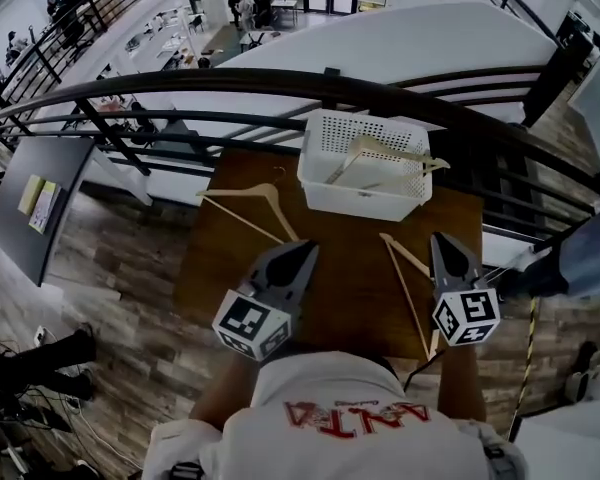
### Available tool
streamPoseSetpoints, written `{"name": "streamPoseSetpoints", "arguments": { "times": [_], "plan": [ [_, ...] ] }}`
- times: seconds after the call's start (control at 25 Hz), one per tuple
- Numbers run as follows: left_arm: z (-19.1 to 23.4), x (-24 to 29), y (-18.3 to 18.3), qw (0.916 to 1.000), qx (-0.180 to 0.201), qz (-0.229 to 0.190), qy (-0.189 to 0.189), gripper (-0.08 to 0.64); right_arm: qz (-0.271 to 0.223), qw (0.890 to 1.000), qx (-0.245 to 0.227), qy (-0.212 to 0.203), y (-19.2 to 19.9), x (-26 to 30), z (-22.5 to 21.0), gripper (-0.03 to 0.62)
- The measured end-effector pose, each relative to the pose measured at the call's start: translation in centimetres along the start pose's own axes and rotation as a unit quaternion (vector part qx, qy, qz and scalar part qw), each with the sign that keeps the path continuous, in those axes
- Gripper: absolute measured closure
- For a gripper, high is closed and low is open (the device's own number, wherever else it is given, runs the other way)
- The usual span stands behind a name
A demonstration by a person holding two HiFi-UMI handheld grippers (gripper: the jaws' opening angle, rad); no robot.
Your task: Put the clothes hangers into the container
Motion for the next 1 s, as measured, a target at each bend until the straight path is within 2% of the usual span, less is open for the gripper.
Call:
{"name": "streamPoseSetpoints", "arguments": {
  "times": [0.12, 0.24, 0.56, 0.72, 0.84, 1.0],
  "plan": [
    [-2.1, 1.0, -0.6, 0.9998, 0.02, 0.0, 0.002, 0.549, -0.014, 1.0, 0.027, -0.007, -0.1, -1.3, -1.3, 0.589],
    [-3.7, 2.0, -0.3, 0.9998, 0.021, -0.002, 0.0, 0.551, -0.017, 0.999, 0.045, -0.016, -0.1, -2.3, -2.6, 0.589],
    [-5.1, 2.4, 0.3, 0.9997, 0.01, -0.014, -0.018, 0.551, -0.017, 0.999, 0.034, -0.036, 0.2, -2.9, -3.4, 0.589],
    [-5.6, 2.8, 0.3, 0.9997, 0.015, -0.009, -0.017, 0.551, -0.012, 0.999, 0.036, -0.031, 0.8, -2.6, -4.2, 0.589],
    [-5.6, 3.1, 0.3, 0.9998, 0.011, -0.013, -0.015, 0.551, 0.002, 0.999, 0.038, -0.02, 1.8, -2.2, -5.2, 0.589],
    [-6.4, 4.3, 1.3, 0.9999, 0.015, 0.002, -0.003, 0.551, 0.054, 0.998, 0.034, 0.002, 4.9, -2.1, -7.7, 0.588]
  ]
}}
Point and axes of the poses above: the fingertips, and each gripper's own axes: x forward along the fingers, z to its left, y out of its underside, the point moved 1 cm from there along -x, backward along the fingers, and after that the axes turned 12 degrees about y, right-handed, at the moved point
